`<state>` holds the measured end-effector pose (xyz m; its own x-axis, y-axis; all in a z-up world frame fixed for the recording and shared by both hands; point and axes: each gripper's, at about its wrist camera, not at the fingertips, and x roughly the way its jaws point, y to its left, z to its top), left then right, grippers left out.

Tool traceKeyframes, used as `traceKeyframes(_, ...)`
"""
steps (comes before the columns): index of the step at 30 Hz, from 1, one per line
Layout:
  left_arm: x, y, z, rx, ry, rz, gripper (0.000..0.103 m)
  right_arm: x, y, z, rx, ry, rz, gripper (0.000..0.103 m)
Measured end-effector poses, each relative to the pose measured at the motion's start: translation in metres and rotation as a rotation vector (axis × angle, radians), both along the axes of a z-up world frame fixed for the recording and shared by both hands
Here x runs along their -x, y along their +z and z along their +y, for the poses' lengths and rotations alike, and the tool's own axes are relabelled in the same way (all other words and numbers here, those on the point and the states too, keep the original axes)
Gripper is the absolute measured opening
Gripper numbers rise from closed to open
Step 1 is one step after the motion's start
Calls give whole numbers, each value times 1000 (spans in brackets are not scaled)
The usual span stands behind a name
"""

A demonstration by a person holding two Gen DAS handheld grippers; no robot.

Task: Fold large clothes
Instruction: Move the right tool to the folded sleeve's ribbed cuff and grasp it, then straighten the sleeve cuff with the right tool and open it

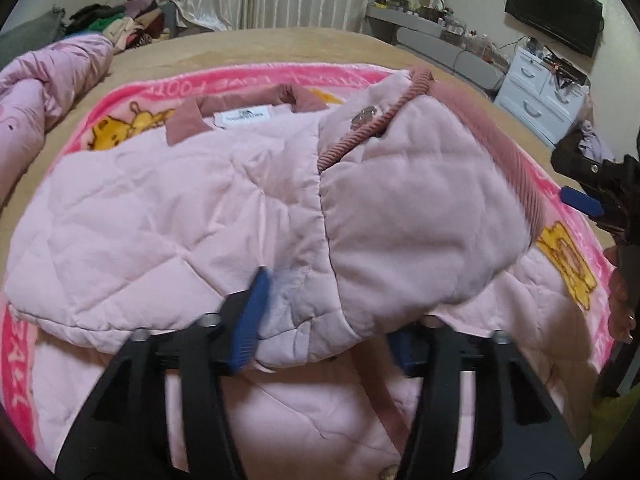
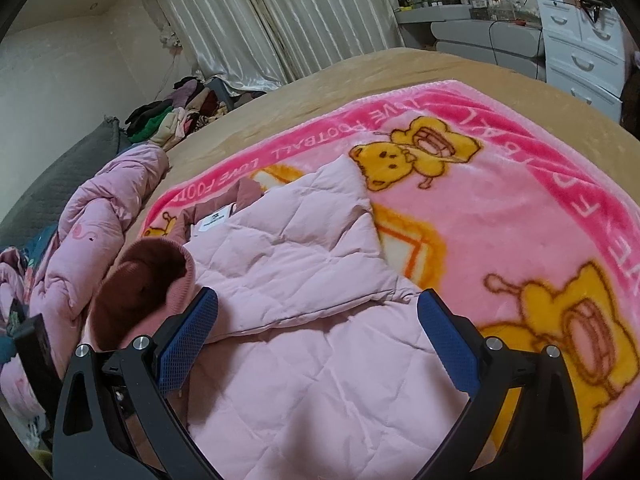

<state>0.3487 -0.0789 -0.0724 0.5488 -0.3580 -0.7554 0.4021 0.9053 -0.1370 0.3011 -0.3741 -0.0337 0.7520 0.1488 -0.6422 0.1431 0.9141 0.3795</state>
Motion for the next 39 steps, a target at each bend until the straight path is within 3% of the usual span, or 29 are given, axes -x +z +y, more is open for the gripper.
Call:
traceKeyframes(10,29,0,0,-3,-54,33,94,-9,-3,28,-56,82,25,99)
traceKeyframes(17,32,15,35,3,58,2,94,-23,-10,58,-119,172,55,99)
traceKeyframes(22,32,29,66,18,143,-29,94,-44,-18,74,-225,208,90,97)
traceKeyframes(25,34,35,84,26,186,-46,94,-57,-22,80,-278,223,109,73)
traceKeyframes(27,34,39,95,34,215,-54,94,-66,-28,81,-347,228,124,64)
traceKeyframes(28,34,41,101,40,227,-56,94,-71,-33,80,-379,227,136,55)
traceKeyframes(29,33,42,107,47,238,-58,94,-75,-35,81,-396,229,143,40)
traceKeyframes(32,34,45,123,68,280,-62,94,-84,-40,81,-412,238,150,14)
traceKeyframes(36,33,50,140,85,323,-66,94,-89,-17,85,-354,281,75,11)
traceKeyframes(39,30,52,150,98,359,-64,94,-95,19,87,-246,320,-17,11)
